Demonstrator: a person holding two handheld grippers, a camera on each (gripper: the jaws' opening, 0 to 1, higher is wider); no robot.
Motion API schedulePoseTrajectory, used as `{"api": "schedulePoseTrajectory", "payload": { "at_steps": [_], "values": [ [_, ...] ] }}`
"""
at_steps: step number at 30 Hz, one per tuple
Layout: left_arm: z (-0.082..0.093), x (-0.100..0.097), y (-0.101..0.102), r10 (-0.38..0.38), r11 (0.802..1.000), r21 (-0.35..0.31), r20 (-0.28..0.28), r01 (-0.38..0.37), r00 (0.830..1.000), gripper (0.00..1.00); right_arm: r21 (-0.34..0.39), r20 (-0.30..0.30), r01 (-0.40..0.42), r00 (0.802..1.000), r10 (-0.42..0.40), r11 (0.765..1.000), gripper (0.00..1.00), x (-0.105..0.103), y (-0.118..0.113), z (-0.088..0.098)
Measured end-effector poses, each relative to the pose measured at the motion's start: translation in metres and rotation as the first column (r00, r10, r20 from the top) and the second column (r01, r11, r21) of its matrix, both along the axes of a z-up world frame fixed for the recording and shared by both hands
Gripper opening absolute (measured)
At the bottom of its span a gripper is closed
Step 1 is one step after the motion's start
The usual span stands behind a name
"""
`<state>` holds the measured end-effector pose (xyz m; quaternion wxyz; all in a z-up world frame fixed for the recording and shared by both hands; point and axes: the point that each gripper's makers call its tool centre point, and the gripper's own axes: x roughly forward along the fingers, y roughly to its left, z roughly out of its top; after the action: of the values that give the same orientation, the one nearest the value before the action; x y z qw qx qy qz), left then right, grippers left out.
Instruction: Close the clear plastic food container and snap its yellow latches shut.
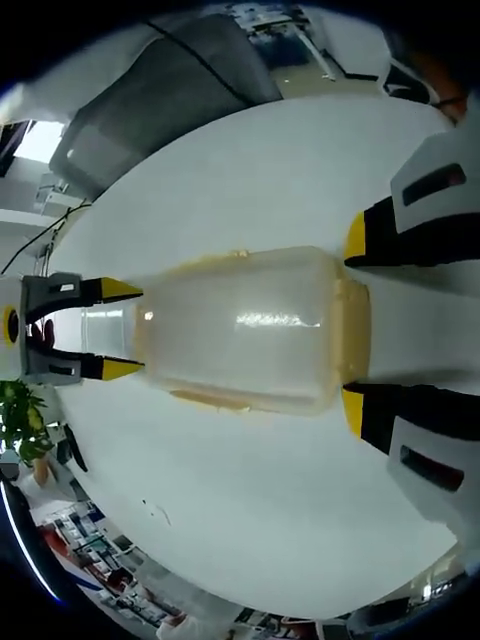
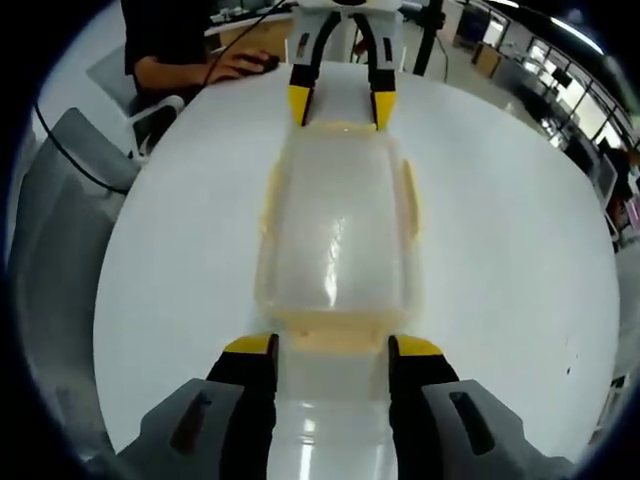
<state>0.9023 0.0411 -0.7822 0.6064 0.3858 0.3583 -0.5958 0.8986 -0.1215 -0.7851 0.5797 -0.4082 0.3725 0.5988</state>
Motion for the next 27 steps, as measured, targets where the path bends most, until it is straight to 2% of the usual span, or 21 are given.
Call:
{"api": "schedulePoseTrajectory", "payload": {
  "at_steps": [19, 27],
  "values": [
    [0.0006, 0.0014, 0.0019, 0.006, 1.000, -0.025, -0.017, -0.006, 1.000, 0.37, -0.010, -0.004, 0.001, 1.000, -0.001, 1.000, 0.42, -0.0020, 0.0048, -0.0014],
    [-0.0054, 0.0054, 0.0027, 0.005, 1.000, -0.029, -0.018, -0.006, 1.000, 0.36, -0.015, -0.006, 0.002, 1.000, -0.002, 1.000, 0.41, -0.0031, 0.0034, -0.0015]
  ]
}}
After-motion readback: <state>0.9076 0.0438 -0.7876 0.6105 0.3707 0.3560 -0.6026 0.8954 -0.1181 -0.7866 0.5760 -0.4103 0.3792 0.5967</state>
